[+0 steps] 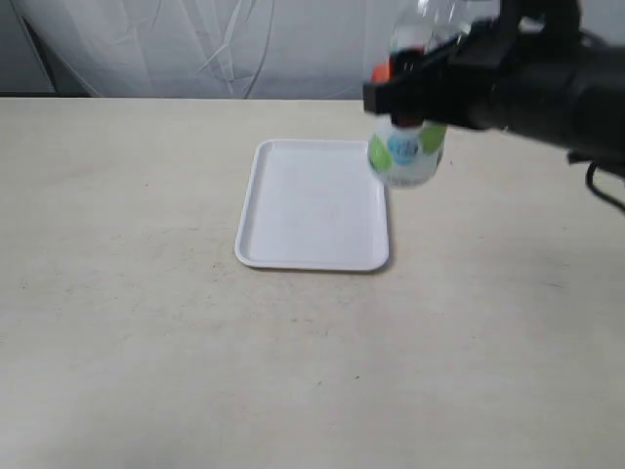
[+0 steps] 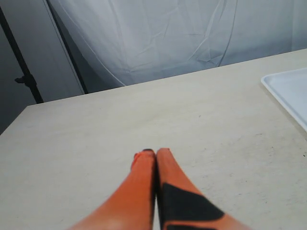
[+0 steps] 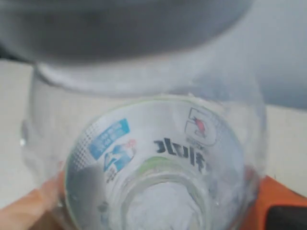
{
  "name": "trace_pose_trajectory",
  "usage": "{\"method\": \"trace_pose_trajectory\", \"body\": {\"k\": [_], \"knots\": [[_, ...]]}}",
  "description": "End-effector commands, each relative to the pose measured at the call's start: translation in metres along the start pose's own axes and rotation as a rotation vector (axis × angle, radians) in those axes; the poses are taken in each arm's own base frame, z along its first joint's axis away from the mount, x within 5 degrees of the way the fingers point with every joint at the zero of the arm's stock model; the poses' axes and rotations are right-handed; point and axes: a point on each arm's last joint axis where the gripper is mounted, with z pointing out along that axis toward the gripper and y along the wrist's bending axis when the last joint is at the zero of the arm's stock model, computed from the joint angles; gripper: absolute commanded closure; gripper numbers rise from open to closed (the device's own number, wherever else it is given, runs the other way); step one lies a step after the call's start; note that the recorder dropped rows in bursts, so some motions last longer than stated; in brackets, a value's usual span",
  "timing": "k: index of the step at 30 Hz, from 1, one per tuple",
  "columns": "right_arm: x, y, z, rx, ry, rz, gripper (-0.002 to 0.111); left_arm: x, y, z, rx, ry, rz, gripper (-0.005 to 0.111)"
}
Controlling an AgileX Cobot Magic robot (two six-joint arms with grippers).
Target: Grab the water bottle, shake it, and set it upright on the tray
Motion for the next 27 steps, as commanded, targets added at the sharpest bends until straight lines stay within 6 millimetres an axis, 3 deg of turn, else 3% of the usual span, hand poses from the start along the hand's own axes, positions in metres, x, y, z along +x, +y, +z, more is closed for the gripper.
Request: {"method": "trace_pose_trajectory", "body": {"k": [1,2,6,7,10,13,15,16,19,20,22,24,25,26,27], "knots": [[-0.022,-0.008,-0.015,0.074,-0.084,0.002,0.109,0.001,0.000,0.000,0.001,0.001,-0.004,0.106],[-0.015,-0.008,-0.010,0.074,-0.056,-0.005,0.109,0.001,0.000,0.000,0.001,0.001,-0.004,0.106],[0.046,0.003,0.021,-0.043,0.160,-0.022,0.109,0.001,0.000,0.000,0.001,0.001,-0.004,0.106],[0.053,0.003,0.026,-0.038,0.187,-0.027,0.109,0.001,0.000,0.000,0.001,0.001,-0.004,0.106],[0.036,0.006,0.021,-0.060,0.130,0.016,0.109,0.001,0.000,0.000,0.001,0.001,-0.004,0.106],[0.008,0.031,0.006,-0.334,0.039,0.061,0.109,0.001,0.000,0.000,0.001,0.001,-0.004,0.106],[-0.001,0.036,0.003,-0.383,0.003,-0.017,0.109,0.001,0.000,0.000,0.001,0.001,-0.004,0.106],[-0.002,0.027,0.005,-0.283,-0.003,-0.036,0.109,0.001,0.000,0.000,0.001,0.001,-0.004,0.106],[-0.005,-0.032,0.004,0.364,-0.019,-0.017,0.109,0.001,0.000,0.000,0.001,0.001,-0.004,0.106],[-0.004,-0.040,0.001,0.447,-0.011,0.002,0.109,0.001,0.000,0.000,0.001,0.001,-0.004,0.106],[-0.006,-0.028,0.001,0.303,0.003,-0.041,0.109,0.001,0.000,0.000,0.001,0.001,-0.004,0.106],[-0.003,0.012,0.002,-0.127,-0.015,-0.085,0.109,0.001,0.000,0.000,0.001,0.001,-0.004,0.106],[-0.002,0.025,0.001,-0.262,-0.021,-0.099,0.109,0.001,0.000,0.000,0.001,0.001,-0.004,0.106],[-0.004,0.031,-0.001,-0.297,-0.031,-0.101,0.109,0.001,0.000,0.000,0.001,0.001,-0.004,0.106],[-0.007,0.025,0.000,-0.203,-0.033,-0.104,0.109,0.001,0.000,0.000,0.001,0.001,-0.004,0.106]]}}
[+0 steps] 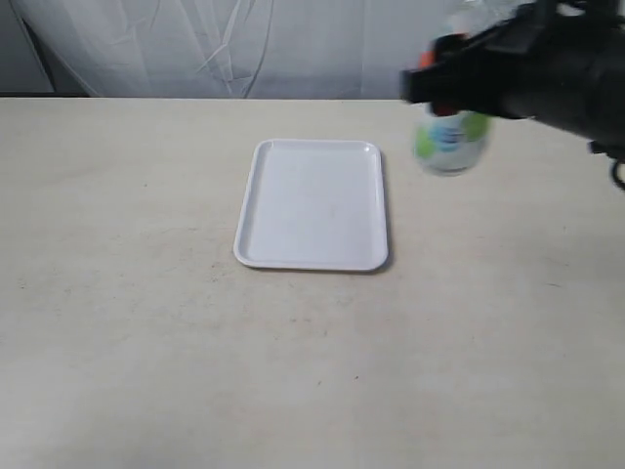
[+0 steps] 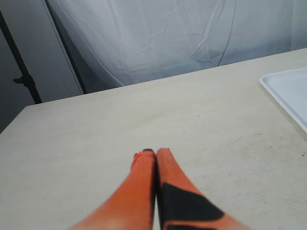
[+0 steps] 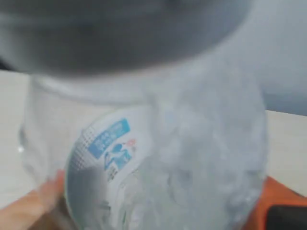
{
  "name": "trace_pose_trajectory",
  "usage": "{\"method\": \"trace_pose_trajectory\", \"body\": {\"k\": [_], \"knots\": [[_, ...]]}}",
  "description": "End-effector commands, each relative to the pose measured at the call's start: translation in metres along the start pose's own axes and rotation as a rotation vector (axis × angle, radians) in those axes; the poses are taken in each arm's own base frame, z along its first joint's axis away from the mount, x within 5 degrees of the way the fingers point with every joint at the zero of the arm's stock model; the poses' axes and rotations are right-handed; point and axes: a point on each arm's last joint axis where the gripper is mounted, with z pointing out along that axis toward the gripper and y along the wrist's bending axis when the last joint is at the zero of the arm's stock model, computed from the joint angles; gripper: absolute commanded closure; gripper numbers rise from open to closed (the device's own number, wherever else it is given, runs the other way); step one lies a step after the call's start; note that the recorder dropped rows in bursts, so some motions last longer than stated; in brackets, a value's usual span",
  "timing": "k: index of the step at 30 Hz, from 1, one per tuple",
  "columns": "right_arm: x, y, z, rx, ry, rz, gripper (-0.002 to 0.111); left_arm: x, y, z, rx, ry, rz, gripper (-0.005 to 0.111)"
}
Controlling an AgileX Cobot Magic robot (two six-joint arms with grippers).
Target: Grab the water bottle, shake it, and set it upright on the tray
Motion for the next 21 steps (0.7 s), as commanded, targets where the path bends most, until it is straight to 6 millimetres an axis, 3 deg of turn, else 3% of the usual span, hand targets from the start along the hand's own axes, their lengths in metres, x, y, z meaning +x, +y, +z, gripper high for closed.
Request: {"method": "trace_pose_trajectory", "body": {"k": [1,3,4,5,8,9,10,11,12,13,15,16,18,21], "knots": [[-0.015,0.023,-0.009,-0.128,-0.061,-0.058,0.109,0.001,0.000,0.000,0.001,0.001,-0.004,0.106],[-0.020,-0.007,-0.010,0.198,-0.052,-0.016,0.109,0.001,0.000,0.000,0.001,0.001,-0.004,0.106],[-0.021,-0.010,-0.011,0.235,-0.054,0.007,0.109,0.001,0.000,0.000,0.001,0.001,-0.004,0.106],[-0.024,-0.006,-0.014,0.175,-0.070,0.020,0.109,0.001,0.000,0.000,0.001,0.001,-0.004,0.106],[-0.026,0.035,-0.021,-0.292,-0.126,-0.092,0.109,0.001,0.000,0.000,0.001,0.001,-0.004,0.106],[-0.027,0.039,-0.022,-0.330,-0.134,-0.093,0.109,0.001,0.000,0.000,0.001,0.001,-0.004,0.106],[-0.028,0.033,-0.021,-0.263,-0.124,-0.060,0.109,0.001,0.000,0.000,0.001,0.001,-0.004,0.106],[-0.028,0.009,-0.018,0.000,-0.099,0.032,0.109,0.001,0.000,0.000,0.001,0.001,-0.004,0.106],[-0.026,-0.001,-0.017,0.117,-0.089,0.084,0.109,0.001,0.000,0.000,0.001,0.001,-0.004,0.106],[-0.023,0.004,-0.016,0.061,-0.082,0.081,0.109,0.001,0.000,0.000,0.001,0.001,-0.004,0.106],[-0.020,0.036,-0.019,-0.289,-0.103,-0.071,0.109,0.001,0.000,0.000,0.001,0.001,-0.004,0.106],[-0.023,0.040,-0.021,-0.328,-0.118,-0.098,0.109,0.001,0.000,0.000,0.001,0.001,-0.004,0.106],[-0.042,0.016,-0.025,-0.079,-0.152,-0.009,0.109,0.001,0.000,0.000,0.001,0.001,-0.004,0.106],[-0.051,0.018,-0.033,-0.117,-0.191,-0.014,0.109,0.001,0.000,0.000,0.001,0.001,-0.004,0.106]]}}
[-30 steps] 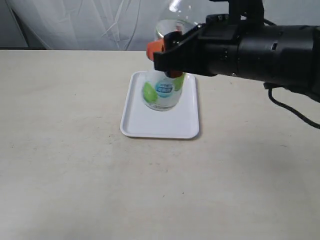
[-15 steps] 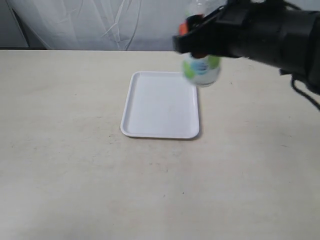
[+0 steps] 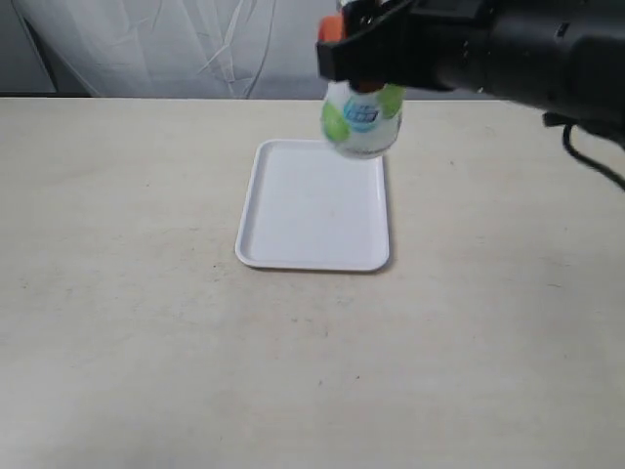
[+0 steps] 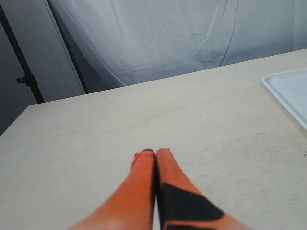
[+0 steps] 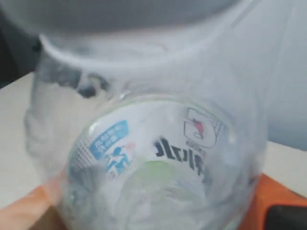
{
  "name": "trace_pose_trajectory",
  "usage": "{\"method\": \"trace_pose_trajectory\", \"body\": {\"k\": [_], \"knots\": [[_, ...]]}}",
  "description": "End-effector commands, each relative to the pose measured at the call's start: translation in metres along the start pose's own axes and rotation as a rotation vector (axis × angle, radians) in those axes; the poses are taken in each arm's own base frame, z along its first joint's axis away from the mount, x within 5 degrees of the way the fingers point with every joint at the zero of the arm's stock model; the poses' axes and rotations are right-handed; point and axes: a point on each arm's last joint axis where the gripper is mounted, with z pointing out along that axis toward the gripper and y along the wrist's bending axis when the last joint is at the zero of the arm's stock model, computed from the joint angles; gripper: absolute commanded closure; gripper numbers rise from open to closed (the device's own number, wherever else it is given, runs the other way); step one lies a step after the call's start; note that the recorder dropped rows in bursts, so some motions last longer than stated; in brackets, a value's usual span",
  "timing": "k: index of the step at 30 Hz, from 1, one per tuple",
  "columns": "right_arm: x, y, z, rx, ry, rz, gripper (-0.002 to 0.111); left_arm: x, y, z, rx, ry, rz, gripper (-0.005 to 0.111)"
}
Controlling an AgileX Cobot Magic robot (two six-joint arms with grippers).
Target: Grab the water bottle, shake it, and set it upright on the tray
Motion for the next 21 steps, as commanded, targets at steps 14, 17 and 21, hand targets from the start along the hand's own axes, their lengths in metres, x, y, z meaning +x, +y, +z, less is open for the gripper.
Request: {"method": "trace_pose_trajectory", "body": {"k": [14,17,21], "knots": [[-0.009,-0.001,-0.002,-0.016,-0.034,0.054,0.109,0.001,0.000,0.000,0.001,0.001,-0.005,0.106],[0.027,0.003,0.018,-0.042,0.095,0.098,0.109,0.001,0.000,0.000,0.001,0.001,-0.005,0.106],[0.041,-0.006,0.039,-0.115,0.149,0.129,0.109,0.001,0.000,0.000,0.001,0.001,-0.005,0.106]]}}
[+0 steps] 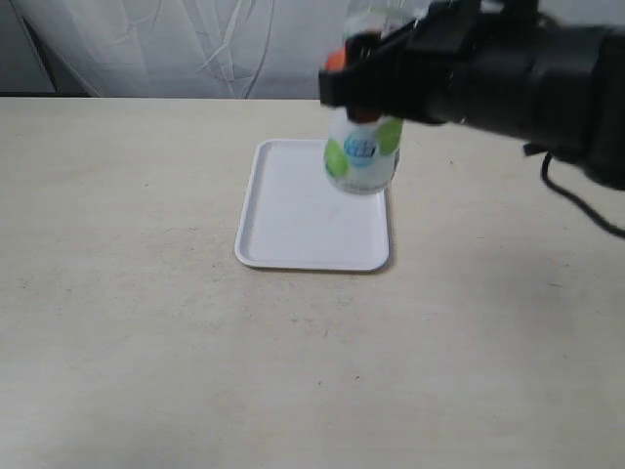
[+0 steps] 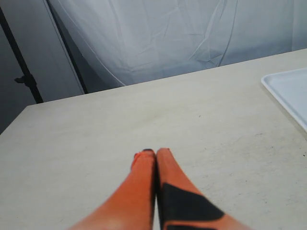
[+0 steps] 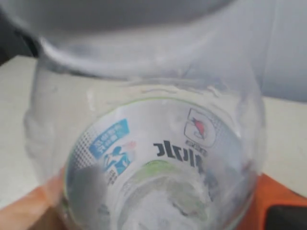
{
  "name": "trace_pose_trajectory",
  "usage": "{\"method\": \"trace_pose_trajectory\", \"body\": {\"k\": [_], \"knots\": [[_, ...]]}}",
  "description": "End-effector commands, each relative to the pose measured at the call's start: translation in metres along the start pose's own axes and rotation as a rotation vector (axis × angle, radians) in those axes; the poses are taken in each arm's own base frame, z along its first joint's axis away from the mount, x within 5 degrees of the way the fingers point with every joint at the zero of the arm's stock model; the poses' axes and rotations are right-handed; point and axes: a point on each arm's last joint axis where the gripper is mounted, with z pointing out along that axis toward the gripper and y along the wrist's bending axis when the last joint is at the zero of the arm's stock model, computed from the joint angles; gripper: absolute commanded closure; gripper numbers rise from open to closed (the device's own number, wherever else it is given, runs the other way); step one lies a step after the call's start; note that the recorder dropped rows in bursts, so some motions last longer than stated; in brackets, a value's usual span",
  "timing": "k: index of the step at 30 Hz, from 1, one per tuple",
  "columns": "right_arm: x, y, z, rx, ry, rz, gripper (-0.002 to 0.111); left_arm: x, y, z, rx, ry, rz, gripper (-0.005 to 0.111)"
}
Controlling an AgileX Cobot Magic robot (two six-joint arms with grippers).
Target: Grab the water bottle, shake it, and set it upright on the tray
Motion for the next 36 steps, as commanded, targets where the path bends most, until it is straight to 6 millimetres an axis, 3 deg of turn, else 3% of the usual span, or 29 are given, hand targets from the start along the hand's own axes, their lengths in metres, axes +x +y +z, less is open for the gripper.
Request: {"method": "trace_pose_trajectory", "body": {"k": [1,4,7,13,23,28,36], "knots": [[0.000,-0.013,0.017,-0.114,0.020,0.051,0.109,0.001,0.000,0.000,0.001,0.001,-0.005,0.106],[-0.005,-0.035,0.030,-0.164,0.016,0.092,0.109,0.001,0.000,0.000,0.001,0.001,-0.005,0.106],[-0.003,-0.052,0.042,-0.222,0.015,0.011,0.109,0.001,0.000,0.000,0.001,0.001,-0.005,0.106],[0.013,-0.061,0.085,-0.273,0.073,-0.049,0.109,0.001,0.000,0.000,0.001,0.001,-0.005,0.106],[0.012,-0.066,0.155,-0.362,0.054,-0.100,0.109,0.001,0.000,0.000,0.001,0.001,-0.005,0.106],[0.030,-0.070,0.174,-0.368,0.095,-0.097,0.109,0.001,0.000,0.000,0.001,0.001,-0.005,0.106],[0.048,-0.073,0.184,-0.372,0.128,-0.138,0.109,0.001,0.000,0.000,0.001,0.001,-0.005,0.106]]}}
